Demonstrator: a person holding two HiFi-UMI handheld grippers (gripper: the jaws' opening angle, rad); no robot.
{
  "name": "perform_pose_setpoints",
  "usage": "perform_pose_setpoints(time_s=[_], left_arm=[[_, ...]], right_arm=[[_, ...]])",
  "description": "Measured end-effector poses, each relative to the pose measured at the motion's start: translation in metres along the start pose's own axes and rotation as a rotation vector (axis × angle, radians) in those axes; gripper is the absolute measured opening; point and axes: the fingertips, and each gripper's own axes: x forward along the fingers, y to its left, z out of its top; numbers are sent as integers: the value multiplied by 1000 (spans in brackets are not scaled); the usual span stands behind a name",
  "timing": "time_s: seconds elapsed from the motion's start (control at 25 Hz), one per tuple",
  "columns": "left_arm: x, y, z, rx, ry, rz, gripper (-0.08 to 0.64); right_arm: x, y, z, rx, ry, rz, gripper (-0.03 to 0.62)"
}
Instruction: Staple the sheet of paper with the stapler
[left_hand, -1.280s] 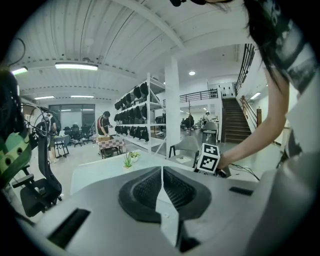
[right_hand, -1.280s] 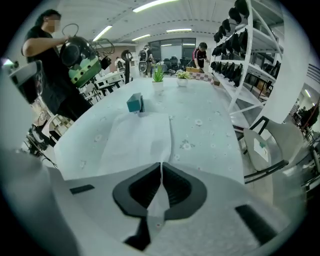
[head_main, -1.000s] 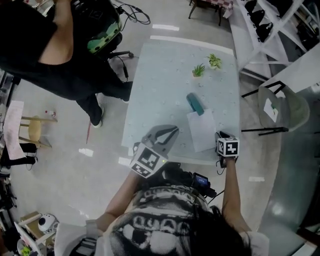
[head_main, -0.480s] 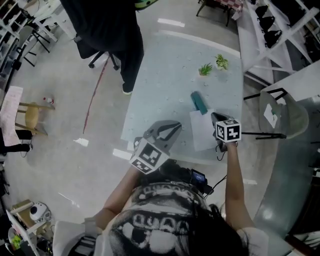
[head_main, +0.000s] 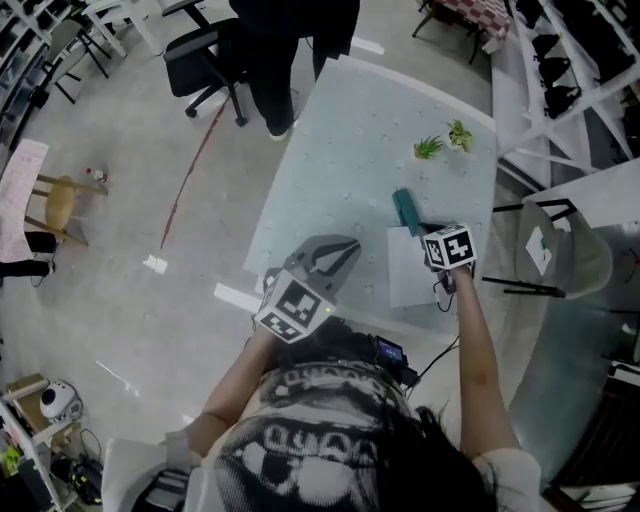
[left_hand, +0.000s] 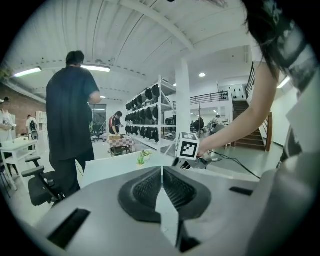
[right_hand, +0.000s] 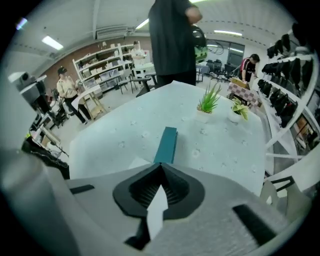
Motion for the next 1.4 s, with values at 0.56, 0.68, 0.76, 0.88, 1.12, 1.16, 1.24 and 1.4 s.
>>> perform_pose_setpoints(time_s=[0.56, 0.68, 0.76, 0.88, 1.12, 1.16, 1.24, 1.4], left_arm=[[2, 18, -15, -29, 42, 5, 9], [6, 19, -13, -14, 48, -5, 9], [10, 20, -12, -16, 44, -12, 9], [17, 18, -12, -15, 43, -29, 9], [29, 13, -14, -25, 30, -55, 9], [29, 12, -15, -30, 31, -55, 9], [31, 12, -18, -38, 34, -54, 9], [32, 15, -19, -50, 36, -43, 9]], right_arm=[[19, 3, -9, -63, 297, 131, 5], [19, 4, -7, -62, 319, 119, 5], [18, 3, -6, -51, 313, 115, 5], [19, 2, -7, -17, 302, 115, 5], [22, 2, -9, -6, 348, 137, 5], [22, 2, -9, -10, 354, 137, 5], [22, 3, -9, -32, 371, 128, 5], [23, 2, -9, -34, 388, 131, 5]])
